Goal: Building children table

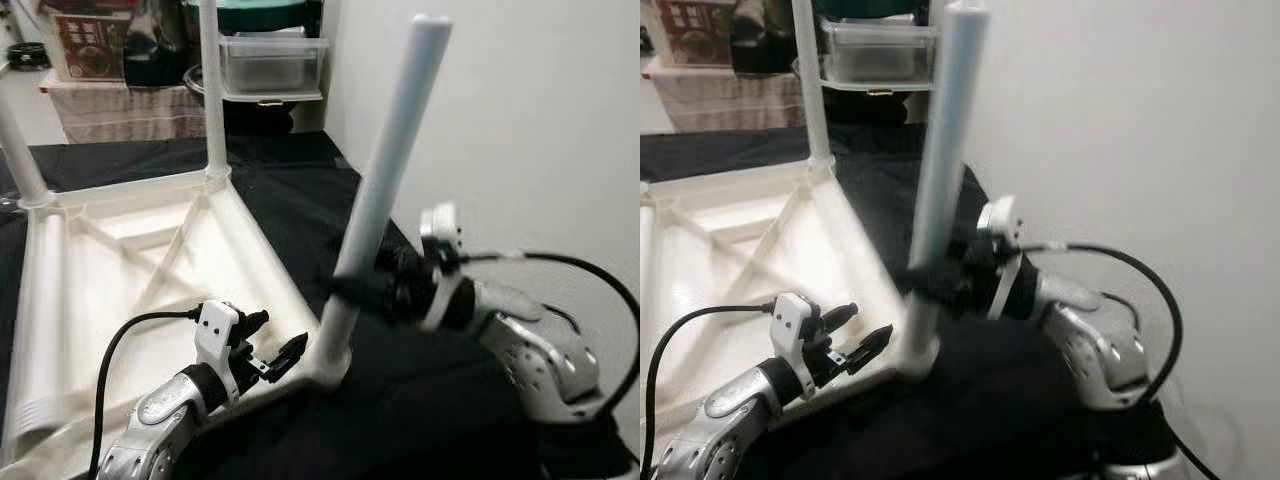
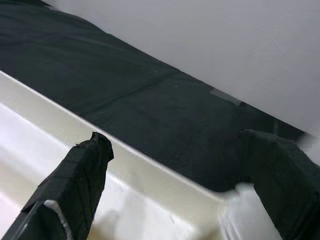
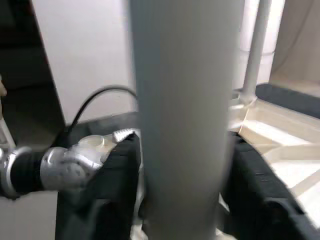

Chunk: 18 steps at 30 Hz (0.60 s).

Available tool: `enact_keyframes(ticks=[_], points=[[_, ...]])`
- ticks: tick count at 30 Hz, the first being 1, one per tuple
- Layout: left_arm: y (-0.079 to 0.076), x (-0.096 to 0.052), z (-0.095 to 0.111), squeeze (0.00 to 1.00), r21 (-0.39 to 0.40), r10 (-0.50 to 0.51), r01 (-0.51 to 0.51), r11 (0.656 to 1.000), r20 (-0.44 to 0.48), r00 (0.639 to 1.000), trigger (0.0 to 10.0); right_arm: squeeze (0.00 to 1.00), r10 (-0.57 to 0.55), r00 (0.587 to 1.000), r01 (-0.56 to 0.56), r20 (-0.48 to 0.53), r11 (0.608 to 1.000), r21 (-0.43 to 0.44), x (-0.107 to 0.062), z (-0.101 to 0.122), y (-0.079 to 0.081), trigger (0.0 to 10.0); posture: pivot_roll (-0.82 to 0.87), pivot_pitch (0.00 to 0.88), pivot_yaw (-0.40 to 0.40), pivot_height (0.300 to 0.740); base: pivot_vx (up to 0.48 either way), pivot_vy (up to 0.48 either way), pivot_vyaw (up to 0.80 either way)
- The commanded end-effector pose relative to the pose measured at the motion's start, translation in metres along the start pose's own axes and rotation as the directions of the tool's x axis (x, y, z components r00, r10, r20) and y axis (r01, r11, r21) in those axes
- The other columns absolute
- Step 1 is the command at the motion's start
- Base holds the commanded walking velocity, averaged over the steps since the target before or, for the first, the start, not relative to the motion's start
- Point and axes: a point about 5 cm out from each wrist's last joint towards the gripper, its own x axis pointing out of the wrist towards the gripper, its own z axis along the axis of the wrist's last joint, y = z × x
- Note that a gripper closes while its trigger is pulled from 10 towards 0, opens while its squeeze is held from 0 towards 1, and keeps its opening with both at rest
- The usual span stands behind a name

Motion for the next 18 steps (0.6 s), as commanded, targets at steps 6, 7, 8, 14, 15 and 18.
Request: enact_keyframes(ticks=[6, 7, 8, 14, 15, 18], points=[[-0.001, -0.001, -0.005, 0.0, -0.014, 0.001, -0.001, 1.0, -0.006, 1.0, 10.0, 0.0, -0.633, 0.725, 0.647, -0.271, 0.761, -0.046, 0.001, -0.049, -0.068, 0.0, -0.02, 0.0, -0.107, 0.74, 0.0, 0.0, 0.0], [-0.001, -0.001, -0.005, 0.0, -0.014, 0.0, 0.0, 1.0, -0.007, 1.0, 10.0, 0.0, -0.715, 0.633, 0.738, -0.298, 0.673, -0.049, -0.003, -0.055, -0.077, 0.0, -0.02, 0.0, -0.107, 0.74, 0.0, 0.0, 0.0], [-0.001, -0.001, -0.005, 0.0, -0.014, 0.0, 0.0, 1.0, -0.007, 1.0, 10.0, 0.0, -0.715, 0.633, 0.738, -0.298, 0.673, -0.049, -0.003, -0.055, -0.077, 0.0, -0.02, 0.0, -0.107, 0.74, 0.0, 0.0, 0.0], [0.001, -0.002, -0.003, 0.0, -0.01, -0.006, 0.006, 1.0, -0.006, 1.0, 10.0, 0.0, -0.783, 0.569, 0.811, -0.25, 0.585, 0.011, 0.015, -0.057, -0.063, 10.0, -0.03, 0.0, -0.095, 0.74, 0.0, 0.0, 0.0], [0.001, -0.002, -0.003, 0.0, -0.01, -0.006, 0.006, 1.0, -0.006, 1.0, 10.0, 0.0, -0.783, 0.569, 0.811, -0.25, 0.585, 0.011, 0.015, -0.057, -0.063, 10.0, -0.03, 0.0, -0.095, 0.74, 0.0, 0.0, 0.0], [0.002, 0.0, -0.002, 0.0, -0.009, -0.008, 0.008, 1.0, -0.004, 1.0, 10.0, 1.0, -0.716, 0.681, 0.732, -0.155, 0.674, 0.103, 0.02, -0.043, -0.059, 10.0, -0.03, 0.0, -0.091, 0.74, 0.0, 0.0, 0.0]])
